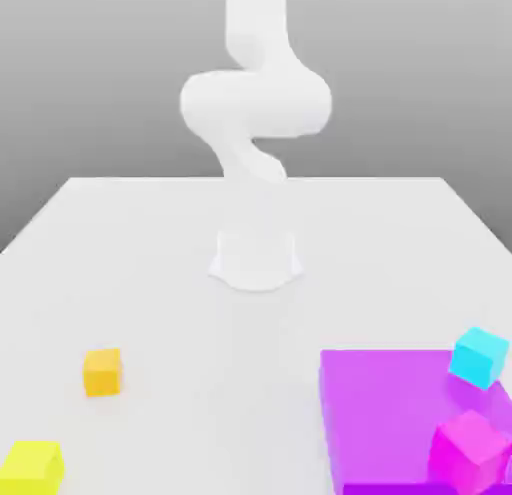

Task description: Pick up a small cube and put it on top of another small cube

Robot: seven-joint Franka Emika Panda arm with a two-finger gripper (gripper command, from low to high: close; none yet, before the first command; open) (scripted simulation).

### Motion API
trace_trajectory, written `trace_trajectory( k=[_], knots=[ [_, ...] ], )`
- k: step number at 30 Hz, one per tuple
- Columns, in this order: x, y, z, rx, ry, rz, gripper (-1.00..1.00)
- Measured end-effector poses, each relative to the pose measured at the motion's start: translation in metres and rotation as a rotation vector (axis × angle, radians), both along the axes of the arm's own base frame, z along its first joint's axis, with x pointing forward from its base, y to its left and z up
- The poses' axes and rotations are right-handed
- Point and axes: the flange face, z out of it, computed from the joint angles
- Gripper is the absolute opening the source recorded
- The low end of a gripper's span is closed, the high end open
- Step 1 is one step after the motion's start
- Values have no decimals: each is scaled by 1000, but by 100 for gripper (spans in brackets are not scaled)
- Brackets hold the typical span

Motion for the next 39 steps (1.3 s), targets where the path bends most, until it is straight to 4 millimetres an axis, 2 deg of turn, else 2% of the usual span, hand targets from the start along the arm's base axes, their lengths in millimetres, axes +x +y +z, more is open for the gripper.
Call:
trace_trajectory(
  k=[2,5,7,10,14,18,21,27,28,34,36,39],
  knots=[
    [24,-24,-48,45,69,-119,0],
    [45,-62,-118,109,160,-287,0],
    [50,-87,-164,153,217,-399,0],
    [47,-123,-234,222,298,-567,0],
    [21,-164,-325,317,402,-795,0],
    [-25,-196,-408,424,498,-1038,0],
    [-60,-201,-461,494,562,-1186,0],
    [-66,-200,-524,507,579,-1215,0],
    [-67,-199,-532,506,579,-1216,-100],
    [-67,-199,-536,506,577,-1216,-100],
    [-67,-199,-526,507,578,-1216,-100],
    [-66,-200,-500,508,577,-1216,-100]
  ],
)
